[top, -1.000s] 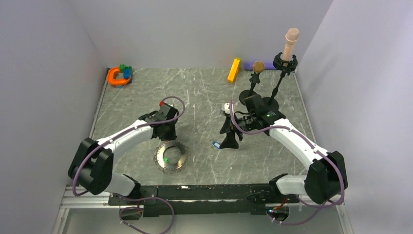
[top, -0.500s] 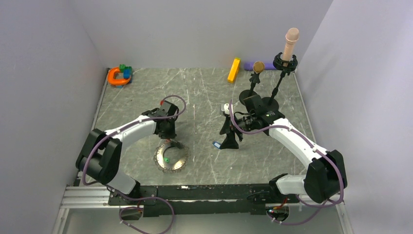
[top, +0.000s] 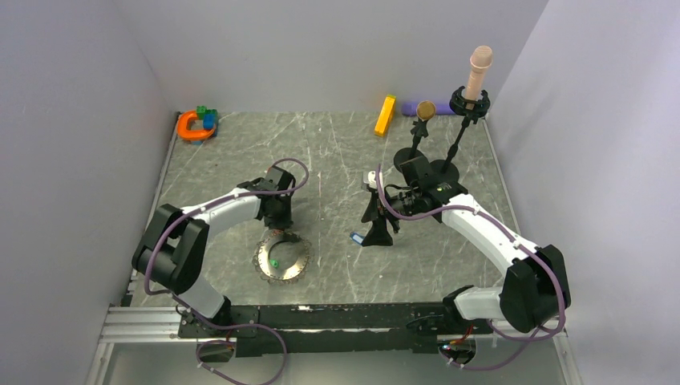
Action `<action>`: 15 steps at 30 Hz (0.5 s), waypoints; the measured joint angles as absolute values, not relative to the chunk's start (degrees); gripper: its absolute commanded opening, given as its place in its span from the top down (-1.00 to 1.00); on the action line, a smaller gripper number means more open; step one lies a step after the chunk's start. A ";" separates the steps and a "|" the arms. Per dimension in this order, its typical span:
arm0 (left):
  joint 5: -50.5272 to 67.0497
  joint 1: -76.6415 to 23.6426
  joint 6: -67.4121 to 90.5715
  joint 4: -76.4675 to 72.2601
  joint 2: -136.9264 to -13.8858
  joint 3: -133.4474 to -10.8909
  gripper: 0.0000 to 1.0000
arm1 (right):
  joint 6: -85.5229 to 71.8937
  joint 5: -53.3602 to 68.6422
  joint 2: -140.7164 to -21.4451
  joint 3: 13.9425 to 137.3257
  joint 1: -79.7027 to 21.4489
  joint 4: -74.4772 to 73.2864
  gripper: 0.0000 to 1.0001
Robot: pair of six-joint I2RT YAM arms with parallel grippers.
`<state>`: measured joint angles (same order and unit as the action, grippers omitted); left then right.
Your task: Put the keys on the keyring
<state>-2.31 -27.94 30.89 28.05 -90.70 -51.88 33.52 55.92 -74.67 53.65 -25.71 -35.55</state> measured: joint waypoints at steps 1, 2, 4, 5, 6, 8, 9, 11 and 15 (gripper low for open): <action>-2.22 -27.92 30.87 28.01 -90.72 -51.88 0.55 | 33.52 55.94 -74.67 53.65 -25.71 -35.55 -0.61; -2.17 -27.92 30.87 27.90 -90.72 -51.88 0.58 | 33.54 55.92 -74.67 53.65 -25.74 -35.55 -0.61; -2.11 -27.88 30.85 27.64 -90.74 -51.88 0.66 | 33.58 55.94 -74.67 53.65 -25.82 -35.55 -0.61; -2.00 -27.88 30.85 27.59 -90.76 -51.88 0.70 | 33.63 55.94 -74.67 53.65 -25.82 -35.57 -0.61; -1.89 -27.81 30.85 27.55 -90.80 -51.88 0.73 | 33.67 55.94 -74.67 53.65 -25.87 -35.57 -0.61; -1.76 -27.77 30.81 27.38 -91.05 -51.88 0.81 | 33.76 55.99 -74.67 53.65 -25.89 -35.62 -0.61; -1.76 -27.77 30.81 27.38 -91.18 -51.90 0.84 | 33.87 56.01 -74.67 53.65 -25.93 -35.66 -0.61; -1.74 -27.77 30.74 27.22 -91.44 -51.90 0.97 | 33.98 56.05 -74.67 53.65 -25.98 -35.83 -0.61; -1.37 -27.73 30.63 27.18 -91.50 -52.10 1.00 | 34.13 56.07 -74.67 53.65 -25.98 -35.97 -0.61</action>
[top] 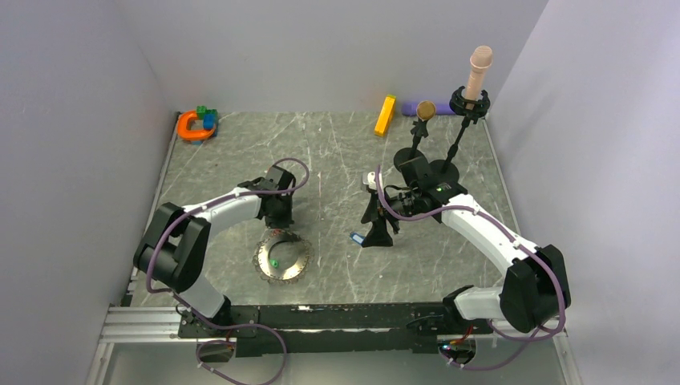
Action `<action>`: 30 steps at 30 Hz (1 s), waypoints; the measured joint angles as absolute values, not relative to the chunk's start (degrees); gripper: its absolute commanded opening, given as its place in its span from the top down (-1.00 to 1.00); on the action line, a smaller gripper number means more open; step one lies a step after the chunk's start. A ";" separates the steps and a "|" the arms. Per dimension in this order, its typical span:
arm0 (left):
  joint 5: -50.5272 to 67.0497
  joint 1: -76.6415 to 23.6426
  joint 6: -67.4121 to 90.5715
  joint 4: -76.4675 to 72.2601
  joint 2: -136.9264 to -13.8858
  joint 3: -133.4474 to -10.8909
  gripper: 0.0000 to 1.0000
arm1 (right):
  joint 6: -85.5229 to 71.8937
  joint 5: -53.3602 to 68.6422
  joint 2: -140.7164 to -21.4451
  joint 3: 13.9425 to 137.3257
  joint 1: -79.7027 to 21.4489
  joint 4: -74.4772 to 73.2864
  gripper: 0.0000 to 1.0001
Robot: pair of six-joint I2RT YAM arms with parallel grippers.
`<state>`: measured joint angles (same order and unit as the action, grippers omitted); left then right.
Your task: Put the keys on the keyring
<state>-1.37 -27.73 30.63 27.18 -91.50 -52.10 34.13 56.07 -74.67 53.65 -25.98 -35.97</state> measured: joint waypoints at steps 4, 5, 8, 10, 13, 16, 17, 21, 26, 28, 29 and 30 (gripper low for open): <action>-1.28 -27.70 30.57 27.16 -91.46 -52.10 1.00 | 34.20 56.07 -74.67 53.65 -25.98 -35.99 -0.62; -1.15 -27.70 30.46 27.16 -91.33 -52.10 1.00 | 34.28 56.07 -74.67 53.65 -25.98 -35.99 -0.62; 0.12 -27.66 28.86 26.76 -89.21 -51.70 1.00 | 34.52 56.12 -74.67 53.65 -25.98 -36.07 -0.62; 1.65 -27.62 26.83 26.13 -85.10 -50.65 1.00 | 35.00 56.51 -74.67 53.65 -26.04 -36.36 -0.62; 4.23 -27.68 22.98 24.99 -76.12 -48.60 1.00 | 36.38 58.02 -74.67 53.60 -26.35 -37.08 -0.62; 7.51 -28.29 17.56 23.33 -64.71 -46.28 1.00 | 37.74 59.07 -74.70 53.39 -27.33 -37.60 -0.62; 8.56 -28.71 15.59 22.70 -61.28 -45.45 1.00 | 38.30 59.09 -74.78 53.39 -28.03 -37.85 -0.63; 13.69 -31.55 6.02 19.75 -48.34 -40.77 1.00 | 43.97 57.34 -76.42 55.79 -31.77 -44.07 -0.80; 21.34 -33.52 -3.55 14.17 -36.29 -34.09 1.00 | 53.54 52.80 -82.02 71.85 -36.42 -57.04 -0.84; 23.64 -33.58 -5.58 11.64 -33.50 -32.16 1.00 | 53.78 52.42 -84.99 81.54 -37.65 -59.24 -0.83; 24.58 -33.58 -6.46 10.79 -32.71 -31.55 1.00 | 53.45 52.40 -85.95 85.01 -37.95 -59.24 -0.84; 25.82 -33.58 -7.18 9.80 -31.81 -30.83 1.00 | 52.64 52.40 -86.80 88.51 -38.11 -59.09 -0.84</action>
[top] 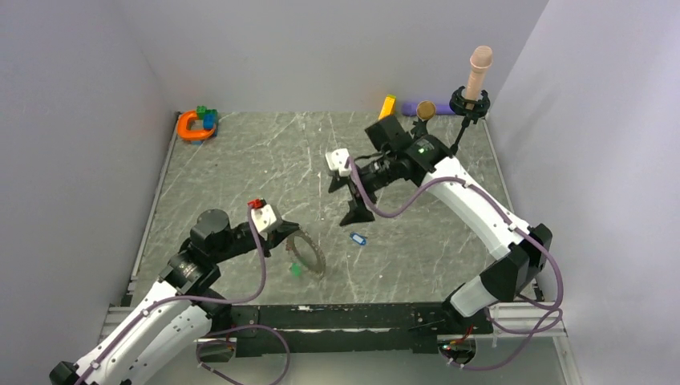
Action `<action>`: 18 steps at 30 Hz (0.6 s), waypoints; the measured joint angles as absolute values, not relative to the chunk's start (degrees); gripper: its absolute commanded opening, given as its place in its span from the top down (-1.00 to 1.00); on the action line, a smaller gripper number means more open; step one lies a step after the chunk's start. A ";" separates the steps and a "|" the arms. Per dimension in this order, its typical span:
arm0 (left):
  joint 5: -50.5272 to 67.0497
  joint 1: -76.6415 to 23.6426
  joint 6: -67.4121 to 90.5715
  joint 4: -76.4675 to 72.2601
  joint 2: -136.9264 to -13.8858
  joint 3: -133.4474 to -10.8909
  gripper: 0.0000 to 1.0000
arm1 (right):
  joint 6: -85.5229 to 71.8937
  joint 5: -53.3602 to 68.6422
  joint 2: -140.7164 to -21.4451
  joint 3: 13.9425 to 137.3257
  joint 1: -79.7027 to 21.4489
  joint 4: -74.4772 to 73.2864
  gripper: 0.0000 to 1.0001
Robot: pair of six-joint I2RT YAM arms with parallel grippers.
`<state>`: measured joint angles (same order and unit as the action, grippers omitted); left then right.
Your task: Put the keys on the keyring
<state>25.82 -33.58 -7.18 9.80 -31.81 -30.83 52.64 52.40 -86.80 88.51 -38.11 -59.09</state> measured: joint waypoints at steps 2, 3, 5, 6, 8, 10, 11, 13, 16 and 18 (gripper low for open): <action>27.70 -33.65 -8.47 8.82 -30.72 -30.11 1.00 | 51.57 52.42 -87.92 93.49 -38.37 -59.22 -0.81; 28.62 -33.69 -9.13 8.58 -30.37 -30.00 1.00 | 51.16 52.51 -88.49 95.83 -38.50 -59.37 -0.80; 30.20 -33.71 -10.33 7.92 -29.65 -29.95 1.00 | 50.63 52.58 -89.03 97.67 -38.87 -59.31 -0.78; 30.79 -33.74 -10.83 7.79 -29.23 -29.95 1.00 | 50.35 52.58 -89.06 97.62 -39.27 -59.31 -0.75; 32.34 -33.74 -12.05 7.99 -28.01 -29.95 1.00 | 49.30 52.53 -89.03 96.36 -40.62 -58.83 -0.58; 33.74 -33.74 -13.39 8.08 -26.81 -29.95 1.00 | 47.22 52.36 -89.06 94.43 -42.59 -57.69 -0.39; 34.65 -33.74 -14.31 8.16 -25.91 -29.95 1.00 | 46.19 52.31 -89.19 93.80 -43.35 -57.23 -0.31; 36.29 -33.74 -15.97 8.25 -24.32 -29.93 1.00 | 43.42 52.07 -90.00 93.41 -45.25 -56.12 -0.16; 38.30 -33.74 -17.96 7.77 -21.82 -29.63 1.00 | 40.77 51.20 -91.59 93.51 -47.22 -53.95 0.04; 39.33 -33.74 -18.76 7.44 -20.97 -29.23 1.00 | 39.77 50.81 -92.71 93.73 -47.86 -53.21 0.14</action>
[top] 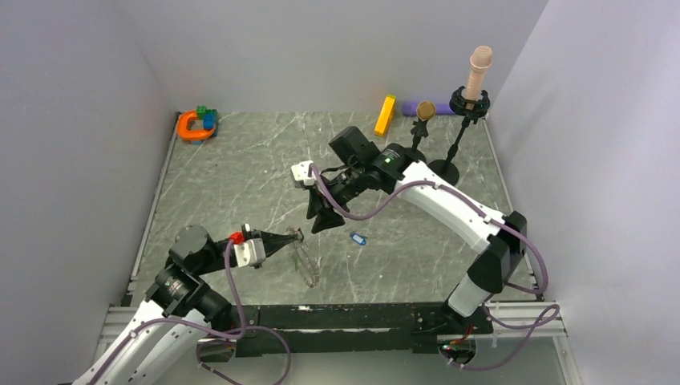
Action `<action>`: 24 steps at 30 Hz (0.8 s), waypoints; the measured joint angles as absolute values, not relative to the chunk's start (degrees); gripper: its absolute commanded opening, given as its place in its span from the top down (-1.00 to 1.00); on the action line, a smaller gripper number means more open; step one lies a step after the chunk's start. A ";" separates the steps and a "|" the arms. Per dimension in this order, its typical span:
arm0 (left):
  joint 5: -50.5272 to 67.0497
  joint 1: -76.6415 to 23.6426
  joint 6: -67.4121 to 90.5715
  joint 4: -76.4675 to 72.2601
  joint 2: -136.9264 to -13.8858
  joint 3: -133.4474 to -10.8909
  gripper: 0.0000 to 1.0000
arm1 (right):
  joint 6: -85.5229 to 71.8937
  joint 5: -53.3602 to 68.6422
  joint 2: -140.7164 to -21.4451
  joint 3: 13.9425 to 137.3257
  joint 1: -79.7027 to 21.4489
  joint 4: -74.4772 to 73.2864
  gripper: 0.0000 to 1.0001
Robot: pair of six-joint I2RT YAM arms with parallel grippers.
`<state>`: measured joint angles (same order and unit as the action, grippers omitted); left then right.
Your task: Put the keys on the keyring
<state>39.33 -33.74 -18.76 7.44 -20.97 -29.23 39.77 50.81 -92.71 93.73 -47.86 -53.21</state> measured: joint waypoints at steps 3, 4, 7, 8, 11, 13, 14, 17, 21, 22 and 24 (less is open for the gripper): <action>40.07 -33.74 -18.76 6.70 -20.93 -28.23 1.00 | 39.38 50.37 -94.61 94.74 -48.38 -52.80 0.21; 40.27 -33.74 -18.57 6.33 -20.93 -27.79 1.00 | 39.51 50.22 -95.09 95.20 -48.49 -52.77 0.22; 40.23 -33.74 -16.93 3.25 -20.80 -25.82 1.00 | 42.02 49.67 -95.59 96.09 -48.64 -52.99 0.24; 40.14 -33.74 -16.08 1.48 -20.49 -24.77 1.00 | 43.66 49.43 -95.44 96.18 -48.66 -53.10 0.24; 39.66 -33.74 -12.86 -5.17 -18.37 -20.16 1.00 | 48.86 48.53 -93.80 95.15 -48.75 -52.84 0.26; 39.46 -33.74 -11.22 -9.52 -16.82 -16.88 1.00 | 51.88 48.75 -91.33 92.82 -48.75 -52.40 0.25; 39.33 -33.74 -10.85 -11.16 -16.36 -15.75 1.00 | 52.66 49.06 -90.13 91.68 -48.75 -52.12 0.25; 38.98 -33.74 -9.74 -17.21 -15.99 -12.80 1.00 | 52.95 50.57 -85.23 86.30 -48.82 -47.22 0.31; 38.61 -33.74 -7.62 -27.51 -17.34 -9.63 1.00 | 49.87 51.35 -82.37 82.08 -48.86 -38.83 0.61; 38.59 -33.74 -6.48 -30.98 -18.41 -8.71 1.00 | 48.69 51.46 -82.02 80.71 -48.86 -35.94 0.66; 38.50 -33.74 -4.82 -36.18 -20.53 -7.46 1.00 | 47.09 51.53 -81.41 78.08 -48.86 -32.82 0.68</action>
